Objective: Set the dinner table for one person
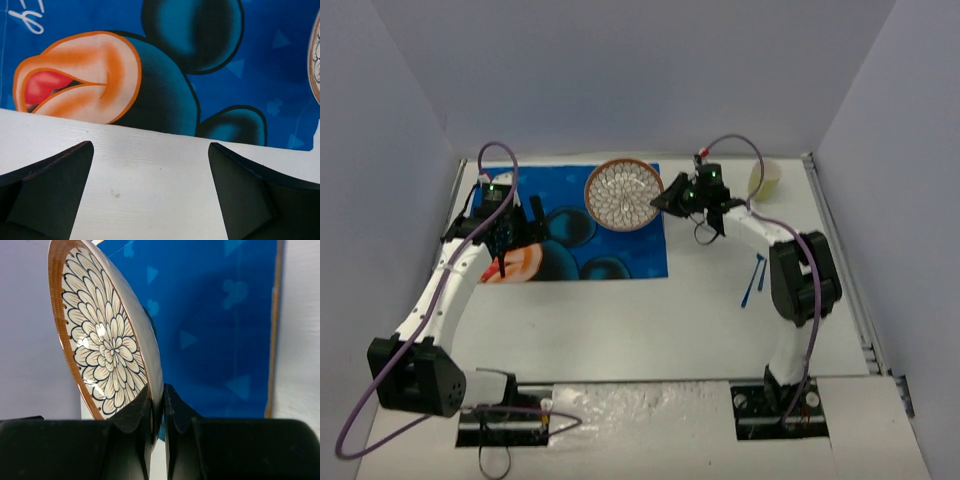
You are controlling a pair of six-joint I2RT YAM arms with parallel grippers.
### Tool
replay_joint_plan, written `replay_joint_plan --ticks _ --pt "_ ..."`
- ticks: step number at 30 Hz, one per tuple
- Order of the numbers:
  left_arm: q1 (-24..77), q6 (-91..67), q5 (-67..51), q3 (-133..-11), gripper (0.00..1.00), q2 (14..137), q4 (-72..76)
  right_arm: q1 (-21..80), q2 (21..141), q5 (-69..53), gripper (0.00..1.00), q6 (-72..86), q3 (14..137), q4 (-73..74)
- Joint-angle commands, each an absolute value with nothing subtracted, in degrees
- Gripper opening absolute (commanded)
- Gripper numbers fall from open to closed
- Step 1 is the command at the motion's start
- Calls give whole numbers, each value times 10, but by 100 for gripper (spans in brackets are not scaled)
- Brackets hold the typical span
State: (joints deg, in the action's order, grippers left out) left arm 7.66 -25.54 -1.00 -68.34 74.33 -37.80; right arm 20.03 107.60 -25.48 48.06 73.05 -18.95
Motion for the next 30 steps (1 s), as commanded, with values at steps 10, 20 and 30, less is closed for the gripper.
replay_joint_plan --ticks 10,20,30 --pt "65 -259 87 -549 97 624 -333 278 1208 -295 0 528 963 -292" --pt "65 -261 100 -491 97 577 -324 305 1277 -266 0 550 1029 -278" --pt "65 -265 110 -493 97 581 -330 325 1334 -242 0 575 1079 -273"
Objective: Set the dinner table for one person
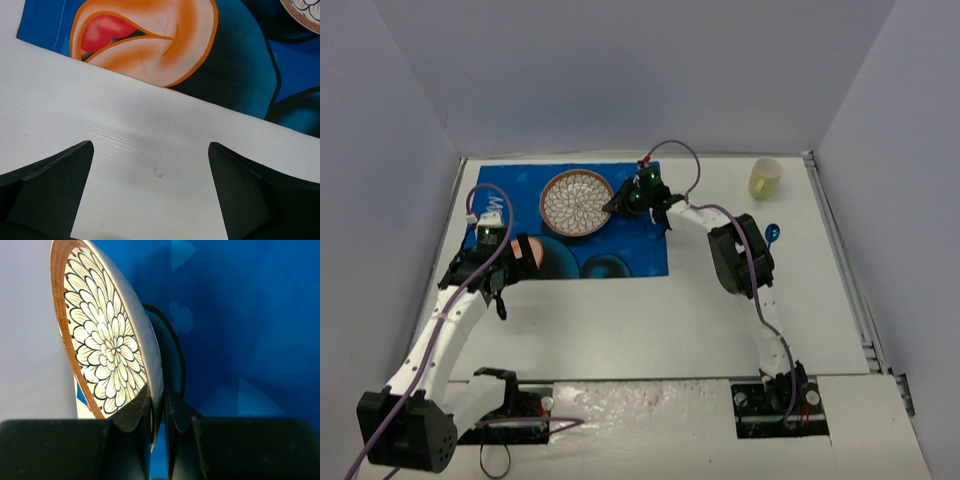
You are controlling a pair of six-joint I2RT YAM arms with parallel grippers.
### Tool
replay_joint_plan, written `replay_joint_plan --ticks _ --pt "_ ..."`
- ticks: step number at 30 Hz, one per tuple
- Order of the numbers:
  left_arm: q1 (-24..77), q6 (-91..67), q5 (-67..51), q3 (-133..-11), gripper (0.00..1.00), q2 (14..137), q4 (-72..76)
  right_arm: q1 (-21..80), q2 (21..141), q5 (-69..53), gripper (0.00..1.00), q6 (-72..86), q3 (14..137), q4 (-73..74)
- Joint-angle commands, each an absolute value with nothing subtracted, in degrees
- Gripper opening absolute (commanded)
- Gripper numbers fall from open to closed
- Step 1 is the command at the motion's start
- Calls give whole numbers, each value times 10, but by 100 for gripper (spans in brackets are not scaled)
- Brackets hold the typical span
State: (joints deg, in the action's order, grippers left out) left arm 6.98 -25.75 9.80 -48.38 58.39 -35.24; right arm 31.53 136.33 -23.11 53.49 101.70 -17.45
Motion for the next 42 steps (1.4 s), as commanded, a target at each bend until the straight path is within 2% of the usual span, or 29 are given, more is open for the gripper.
replay_joint_plan --ticks 1,12,34,37,39,42 --pt "65 -264 111 -494 97 583 -330 327 1340 -241 0 577 1084 -271" --pt "65 -257 117 -501 97 592 -328 340 1375 -244 0 607 1114 -259" --pt "64 -253 112 -506 97 598 -331 351 1390 -237 0 617 1099 -207" --pt "64 -253 110 -505 97 598 -331 351 1386 -239 16 616 1094 -204" --pt "64 -253 111 -506 97 597 -331 351 1383 -240 35 603 1094 -195" --pt "64 -253 110 -506 97 596 -332 349 1367 -223 54 574 1092 -166"
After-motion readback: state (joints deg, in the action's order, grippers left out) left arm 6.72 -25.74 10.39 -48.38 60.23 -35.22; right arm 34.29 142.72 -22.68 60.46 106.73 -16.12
